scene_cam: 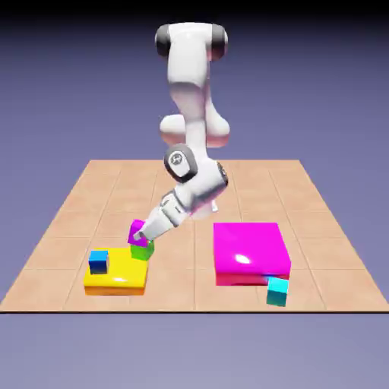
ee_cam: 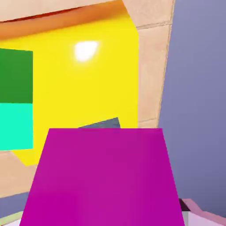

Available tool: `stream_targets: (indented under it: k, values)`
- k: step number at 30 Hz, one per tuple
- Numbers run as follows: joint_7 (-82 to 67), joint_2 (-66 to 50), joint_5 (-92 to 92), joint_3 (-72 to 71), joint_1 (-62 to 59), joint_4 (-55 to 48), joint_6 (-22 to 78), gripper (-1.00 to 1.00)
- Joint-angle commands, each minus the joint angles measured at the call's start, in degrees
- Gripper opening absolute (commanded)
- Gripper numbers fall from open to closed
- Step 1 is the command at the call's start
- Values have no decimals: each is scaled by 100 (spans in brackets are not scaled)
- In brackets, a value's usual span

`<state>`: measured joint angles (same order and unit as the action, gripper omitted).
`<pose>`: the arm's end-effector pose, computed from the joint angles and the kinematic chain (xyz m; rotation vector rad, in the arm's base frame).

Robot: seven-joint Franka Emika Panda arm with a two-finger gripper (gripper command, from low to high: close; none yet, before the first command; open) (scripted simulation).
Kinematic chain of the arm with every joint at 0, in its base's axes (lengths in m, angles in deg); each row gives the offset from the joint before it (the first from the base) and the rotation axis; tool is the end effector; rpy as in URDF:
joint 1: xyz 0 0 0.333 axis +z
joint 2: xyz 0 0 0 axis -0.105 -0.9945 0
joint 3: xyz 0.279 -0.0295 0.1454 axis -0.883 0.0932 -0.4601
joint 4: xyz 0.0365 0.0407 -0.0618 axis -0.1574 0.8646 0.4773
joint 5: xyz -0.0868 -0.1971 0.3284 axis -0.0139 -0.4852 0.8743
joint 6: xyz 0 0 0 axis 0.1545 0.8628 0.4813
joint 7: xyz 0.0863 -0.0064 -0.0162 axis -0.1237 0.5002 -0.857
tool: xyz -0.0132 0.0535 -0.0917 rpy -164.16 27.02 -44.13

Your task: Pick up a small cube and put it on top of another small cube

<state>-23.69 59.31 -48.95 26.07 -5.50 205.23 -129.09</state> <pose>0.4475 -0.0821 0.2631 2.1970 0.5237 -0.3090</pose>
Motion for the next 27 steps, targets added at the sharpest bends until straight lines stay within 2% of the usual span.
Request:
stream_targets:
  k: [1, 9, 17, 19, 23, 24, 27]
  values:
    - [-57, -3, 231, 72, 57, -94, 110, -100]
    - [-589, -29, 2225, 639, 422, -848, 1015, -100]
    - [-269, -306, 4103, 885, 545, -1190, 1813, -100]
    - [-108, -367, 4039, 865, 558, -1144, 1775, -100]
    - [126, -718, 3726, 1035, 385, -567, 843, -100]
    - [126, -718, 3726, 1035, 385, -567, 842, 100]
    - [1, -531, 3893, 944, 478, -875, 1340, 100]
